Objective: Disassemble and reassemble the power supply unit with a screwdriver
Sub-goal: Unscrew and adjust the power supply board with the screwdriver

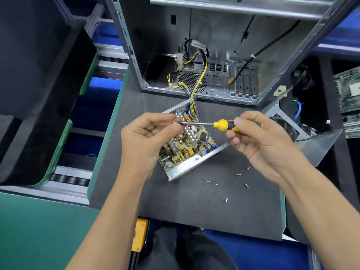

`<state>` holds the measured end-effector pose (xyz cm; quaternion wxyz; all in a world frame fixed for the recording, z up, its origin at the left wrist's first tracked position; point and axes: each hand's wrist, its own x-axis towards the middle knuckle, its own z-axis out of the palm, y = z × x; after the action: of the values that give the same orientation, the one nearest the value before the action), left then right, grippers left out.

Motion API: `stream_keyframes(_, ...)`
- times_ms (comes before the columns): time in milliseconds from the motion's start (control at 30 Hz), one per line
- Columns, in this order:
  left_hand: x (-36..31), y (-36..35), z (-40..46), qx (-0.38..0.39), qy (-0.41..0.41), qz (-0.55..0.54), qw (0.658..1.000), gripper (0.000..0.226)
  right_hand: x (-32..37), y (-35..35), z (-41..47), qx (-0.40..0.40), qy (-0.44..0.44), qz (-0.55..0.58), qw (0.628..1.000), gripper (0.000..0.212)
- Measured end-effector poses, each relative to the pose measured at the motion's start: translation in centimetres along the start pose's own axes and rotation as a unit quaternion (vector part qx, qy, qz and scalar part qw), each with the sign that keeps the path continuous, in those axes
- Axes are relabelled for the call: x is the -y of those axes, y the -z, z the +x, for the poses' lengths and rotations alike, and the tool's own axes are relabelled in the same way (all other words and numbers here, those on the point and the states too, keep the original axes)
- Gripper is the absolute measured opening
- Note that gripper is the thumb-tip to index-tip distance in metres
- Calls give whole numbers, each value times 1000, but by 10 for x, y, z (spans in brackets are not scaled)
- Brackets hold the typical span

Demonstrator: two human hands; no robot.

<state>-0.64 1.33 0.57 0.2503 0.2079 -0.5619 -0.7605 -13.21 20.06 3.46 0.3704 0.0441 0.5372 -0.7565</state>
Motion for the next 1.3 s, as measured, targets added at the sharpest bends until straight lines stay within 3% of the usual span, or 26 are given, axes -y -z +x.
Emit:
stream_keyframes(200,3,-13,4,14,-32,42,999,27,0,-7,11,-72,40,93,992,19)
stream_keyframes(467,6,-24,9,23,-48,88,995,28,3,-4,19,-45,48,20,998,31)
stream_keyframes(667,17,-21,10,57,-4,78,995,45,4,6,23,-57,80,4,995,20)
stream_keyframes(767,23,-12,6,39,-63,177,981,47,8,17,25,-98,146,-52,983,20)
stream_keyframes(933,34,0,3,59,-171,367,912,41,9,31,26,-110,244,-257,929,29)
stream_keyframes(1300,43,5,6,61,-195,394,896,39,-8,28,32,-74,233,-418,875,31)
